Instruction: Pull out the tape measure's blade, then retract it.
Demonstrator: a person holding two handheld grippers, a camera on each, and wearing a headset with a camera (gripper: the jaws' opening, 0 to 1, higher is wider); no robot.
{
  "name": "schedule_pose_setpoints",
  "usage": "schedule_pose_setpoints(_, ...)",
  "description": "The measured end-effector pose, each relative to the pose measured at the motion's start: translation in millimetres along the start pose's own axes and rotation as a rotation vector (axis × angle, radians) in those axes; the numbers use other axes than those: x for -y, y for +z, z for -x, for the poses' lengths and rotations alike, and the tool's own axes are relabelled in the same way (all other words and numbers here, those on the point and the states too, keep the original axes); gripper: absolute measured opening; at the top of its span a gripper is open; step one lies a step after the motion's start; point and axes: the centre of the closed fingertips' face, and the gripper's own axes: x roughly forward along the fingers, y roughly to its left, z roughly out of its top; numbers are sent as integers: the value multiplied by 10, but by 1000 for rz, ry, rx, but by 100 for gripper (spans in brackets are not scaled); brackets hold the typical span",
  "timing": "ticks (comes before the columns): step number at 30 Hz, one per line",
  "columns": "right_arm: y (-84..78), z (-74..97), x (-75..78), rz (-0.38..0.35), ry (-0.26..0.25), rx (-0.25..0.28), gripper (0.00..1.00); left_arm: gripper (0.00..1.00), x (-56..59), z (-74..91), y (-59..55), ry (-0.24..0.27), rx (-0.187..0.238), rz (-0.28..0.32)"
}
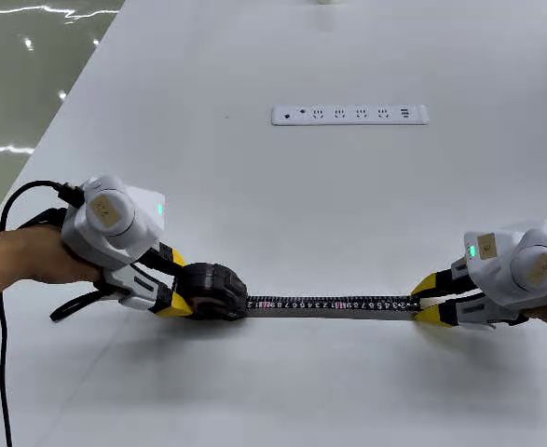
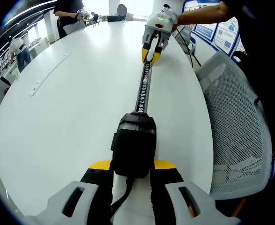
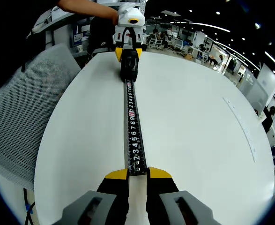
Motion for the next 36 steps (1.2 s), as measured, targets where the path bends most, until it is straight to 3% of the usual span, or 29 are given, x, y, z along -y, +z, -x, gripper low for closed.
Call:
schedule_pose_setpoints(28,-18,-37,6,14,20,-48,14,26,-2,-19,8,3,-6,-15)
schedule_pose_setpoints(36,-42,18,-12,-7,14,-47,18,34,-13,-9,4,13,-16,-2)
